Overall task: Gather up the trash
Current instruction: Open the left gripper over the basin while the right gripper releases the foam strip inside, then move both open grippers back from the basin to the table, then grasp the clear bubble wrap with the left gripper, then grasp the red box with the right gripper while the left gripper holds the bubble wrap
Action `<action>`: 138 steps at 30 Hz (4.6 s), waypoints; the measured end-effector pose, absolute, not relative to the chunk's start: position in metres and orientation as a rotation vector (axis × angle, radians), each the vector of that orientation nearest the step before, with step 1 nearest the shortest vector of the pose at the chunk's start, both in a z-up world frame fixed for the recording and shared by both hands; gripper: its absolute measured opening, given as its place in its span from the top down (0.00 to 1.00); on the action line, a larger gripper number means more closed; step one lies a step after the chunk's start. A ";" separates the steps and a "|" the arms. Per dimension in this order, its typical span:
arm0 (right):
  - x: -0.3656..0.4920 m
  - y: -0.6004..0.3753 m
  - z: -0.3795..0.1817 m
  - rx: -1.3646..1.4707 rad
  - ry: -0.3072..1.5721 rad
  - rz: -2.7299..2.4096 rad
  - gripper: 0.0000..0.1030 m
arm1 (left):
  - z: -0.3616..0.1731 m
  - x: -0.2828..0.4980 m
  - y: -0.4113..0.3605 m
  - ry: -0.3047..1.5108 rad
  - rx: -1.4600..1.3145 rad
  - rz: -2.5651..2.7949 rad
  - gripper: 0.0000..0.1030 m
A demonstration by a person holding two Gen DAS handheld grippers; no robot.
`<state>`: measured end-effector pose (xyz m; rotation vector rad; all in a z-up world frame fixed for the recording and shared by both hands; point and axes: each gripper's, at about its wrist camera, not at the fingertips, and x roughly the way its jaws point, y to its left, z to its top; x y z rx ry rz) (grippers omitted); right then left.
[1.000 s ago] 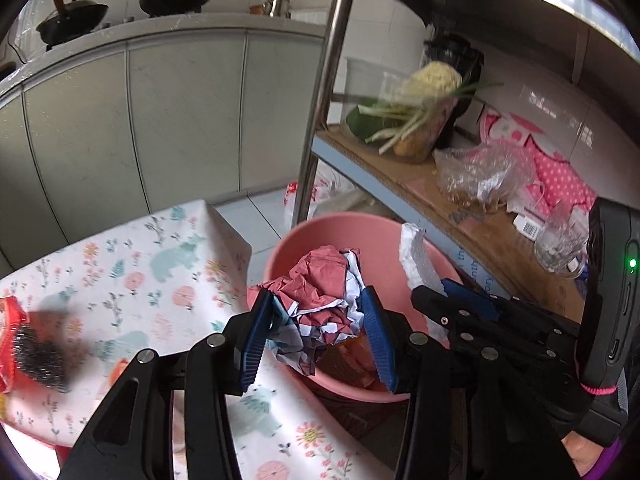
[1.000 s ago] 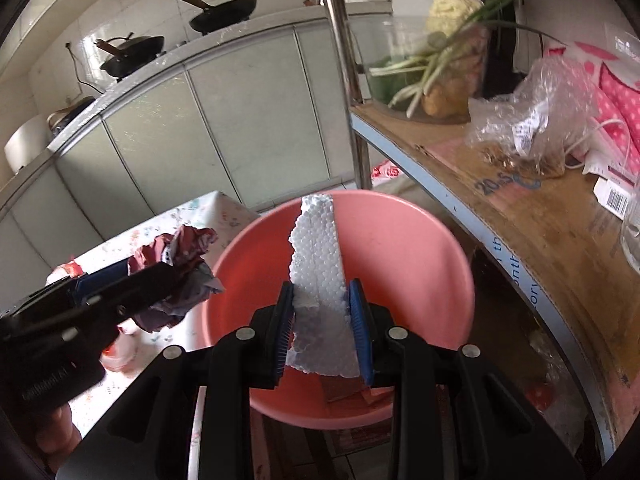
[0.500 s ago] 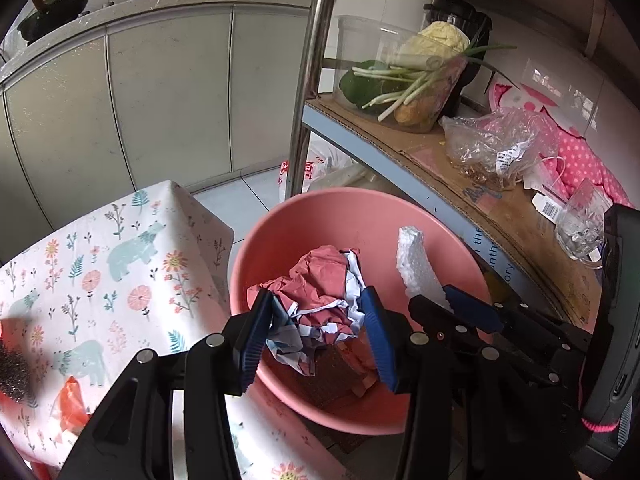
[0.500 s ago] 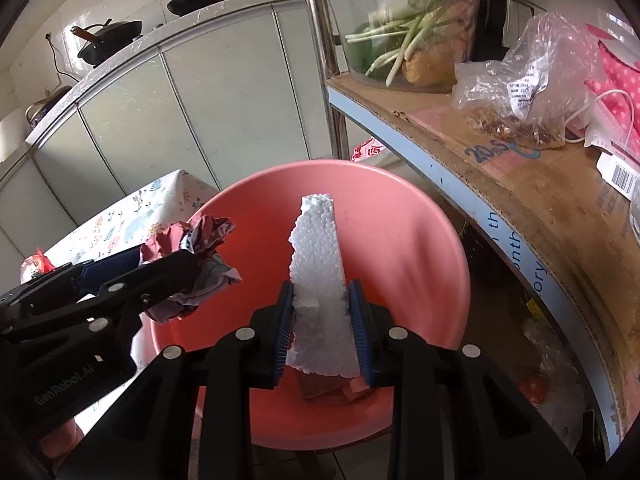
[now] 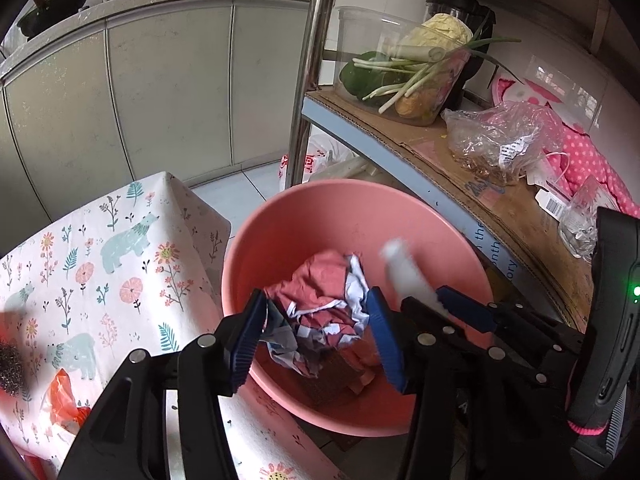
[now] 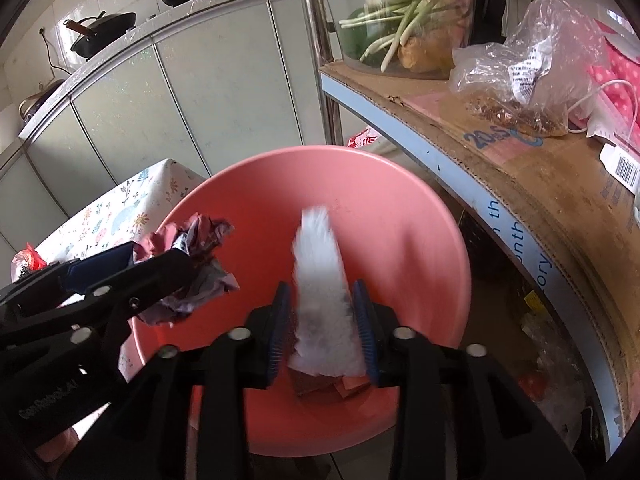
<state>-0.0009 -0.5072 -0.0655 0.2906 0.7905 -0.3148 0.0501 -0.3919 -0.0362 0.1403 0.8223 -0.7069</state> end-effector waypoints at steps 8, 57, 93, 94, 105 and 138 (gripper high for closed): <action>-0.007 -0.507 -0.061 0.287 0.779 -0.317 0.57 | -0.026 0.043 -0.392 0.802 0.134 -0.718 0.47; -0.088 -0.336 0.008 0.155 0.683 0.075 0.57 | 0.060 -0.080 -0.086 0.609 0.073 -0.397 0.41; -0.048 -0.214 -0.021 -0.106 0.852 0.469 0.57 | -0.058 -0.100 -0.022 0.836 0.245 -0.572 0.54; -0.043 -0.210 -0.020 -0.117 0.856 0.481 0.57 | -0.057 -0.101 -0.020 0.830 0.241 -0.579 0.56; 0.014 -0.165 -0.028 -0.252 0.914 0.569 0.47 | -0.044 -0.103 0.012 0.786 0.128 -0.533 0.64; 0.025 -0.142 -0.066 -0.200 1.029 0.435 0.56 | -0.049 -0.082 0.052 0.838 -0.100 -0.296 0.64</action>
